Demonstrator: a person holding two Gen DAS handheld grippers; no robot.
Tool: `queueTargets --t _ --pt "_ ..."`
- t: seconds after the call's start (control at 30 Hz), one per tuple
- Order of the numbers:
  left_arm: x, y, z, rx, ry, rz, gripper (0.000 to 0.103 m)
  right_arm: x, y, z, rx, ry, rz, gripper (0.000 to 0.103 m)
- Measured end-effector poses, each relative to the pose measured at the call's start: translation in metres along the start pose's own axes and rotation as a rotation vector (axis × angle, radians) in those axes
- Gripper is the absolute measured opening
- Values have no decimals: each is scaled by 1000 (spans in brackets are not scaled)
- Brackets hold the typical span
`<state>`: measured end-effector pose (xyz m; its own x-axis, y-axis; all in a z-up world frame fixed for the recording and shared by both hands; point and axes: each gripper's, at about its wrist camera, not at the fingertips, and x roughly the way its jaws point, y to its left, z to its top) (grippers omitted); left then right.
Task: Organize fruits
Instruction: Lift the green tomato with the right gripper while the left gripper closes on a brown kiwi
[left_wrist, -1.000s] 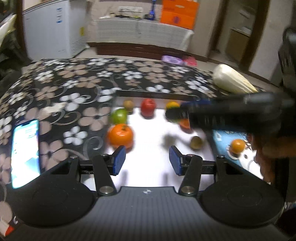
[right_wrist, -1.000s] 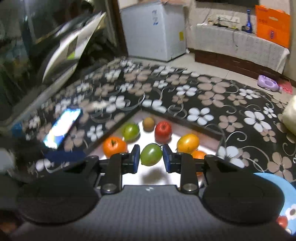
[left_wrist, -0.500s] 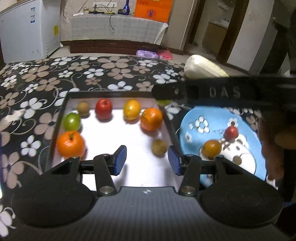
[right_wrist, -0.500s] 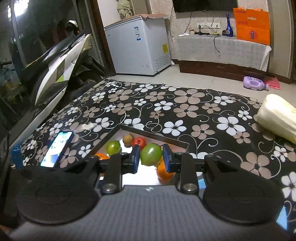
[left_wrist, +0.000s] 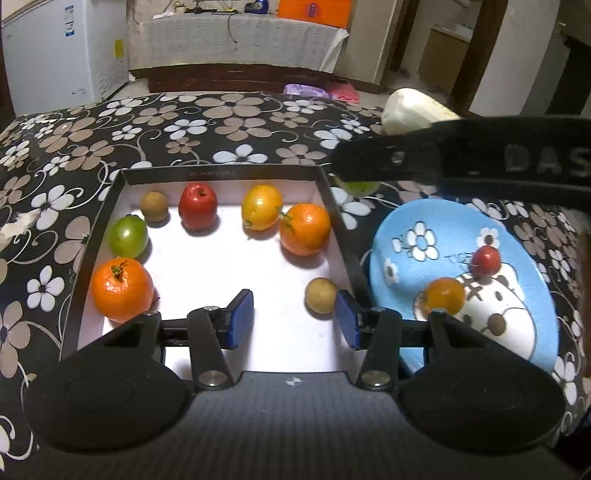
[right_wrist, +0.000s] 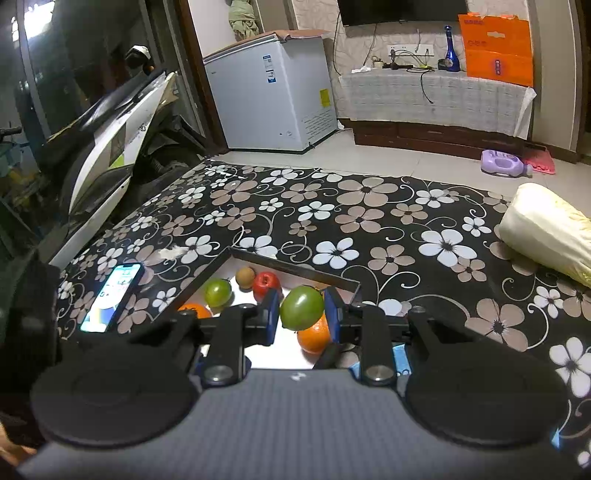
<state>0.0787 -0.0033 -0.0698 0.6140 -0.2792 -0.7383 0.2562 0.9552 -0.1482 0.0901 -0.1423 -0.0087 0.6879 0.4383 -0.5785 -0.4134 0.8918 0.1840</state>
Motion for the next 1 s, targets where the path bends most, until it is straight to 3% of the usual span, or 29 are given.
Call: queueTargets --t 0.2,0.33,0.47,0.7,0.87,1.0 --pt "-5 9 1 -27 -7 39 56 0 0 0 0 1 0 30" --pt "-10 11 2 -16 -36 8 56 0 -1 0 2 -1 -2 30" --pt "-2 2 3 -11 -7 -27 55 -1 -1 1 12 -2 -4 30" --pt "8 -4 1 1 8 45 50 -3 -1 0 7 -1 -1 30" --pt "8 5 2 -37 -2 33 50 -6 -5 0 14 -5 -1 30" --pt "13 -3 4 -8 -13 32 48 -8 -7 0 19 -9 1 30"
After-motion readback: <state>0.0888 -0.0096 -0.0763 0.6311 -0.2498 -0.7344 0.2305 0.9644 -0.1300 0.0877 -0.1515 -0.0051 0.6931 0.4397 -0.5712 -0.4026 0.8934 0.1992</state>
